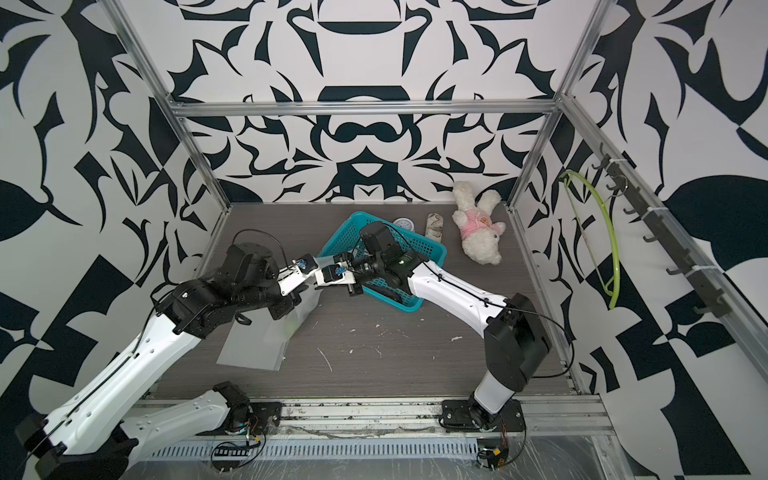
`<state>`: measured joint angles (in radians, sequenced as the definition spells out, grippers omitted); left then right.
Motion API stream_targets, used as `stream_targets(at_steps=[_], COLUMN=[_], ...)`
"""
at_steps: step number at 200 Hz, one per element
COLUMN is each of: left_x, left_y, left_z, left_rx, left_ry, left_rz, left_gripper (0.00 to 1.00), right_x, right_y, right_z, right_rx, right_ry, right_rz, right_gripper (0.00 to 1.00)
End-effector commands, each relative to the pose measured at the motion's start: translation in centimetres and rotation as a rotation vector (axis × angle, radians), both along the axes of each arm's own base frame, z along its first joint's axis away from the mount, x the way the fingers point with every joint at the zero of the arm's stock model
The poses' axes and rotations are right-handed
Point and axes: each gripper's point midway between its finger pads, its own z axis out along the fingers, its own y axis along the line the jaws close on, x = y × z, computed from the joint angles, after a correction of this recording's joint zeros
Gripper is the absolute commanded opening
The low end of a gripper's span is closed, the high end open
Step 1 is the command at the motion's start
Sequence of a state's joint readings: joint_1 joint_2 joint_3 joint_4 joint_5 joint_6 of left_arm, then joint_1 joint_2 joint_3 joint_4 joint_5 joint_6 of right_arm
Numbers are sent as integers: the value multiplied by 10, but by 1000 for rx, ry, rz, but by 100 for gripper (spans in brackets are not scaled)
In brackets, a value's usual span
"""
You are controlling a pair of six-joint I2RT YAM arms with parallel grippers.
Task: Place the eggplant in a zip-top bag and seal the zipper
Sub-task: Zip the zipper on the zipper food storage bag.
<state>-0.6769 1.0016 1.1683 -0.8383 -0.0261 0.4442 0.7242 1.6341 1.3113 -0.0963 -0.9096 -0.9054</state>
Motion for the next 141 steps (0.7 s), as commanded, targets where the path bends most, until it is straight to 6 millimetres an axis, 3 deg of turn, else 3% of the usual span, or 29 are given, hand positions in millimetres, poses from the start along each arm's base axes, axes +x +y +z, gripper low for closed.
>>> stream_targets(at_steps=[1, 74, 102, 141], left_x=[-31, -45, -45, -45], left_y=[6, -12, -10, -4], left_z=[-19, -43, -50, -37], left_rx=[82, 86, 93, 83], left_ry=[31, 66, 68, 22], left_rz=[-105, -112, -96, -91], left_gripper=[0, 0, 0, 0], right_x=[61, 88, 84, 73], right_y=[-23, -29, -32, -40], right_z=[-4, 4, -3, -14], right_rx=[-60, -1, -23, -19], right_ry=[161, 240, 219, 163], right_rz=[-259, -323, -306, -254], right_gripper=[1, 1, 1, 2])
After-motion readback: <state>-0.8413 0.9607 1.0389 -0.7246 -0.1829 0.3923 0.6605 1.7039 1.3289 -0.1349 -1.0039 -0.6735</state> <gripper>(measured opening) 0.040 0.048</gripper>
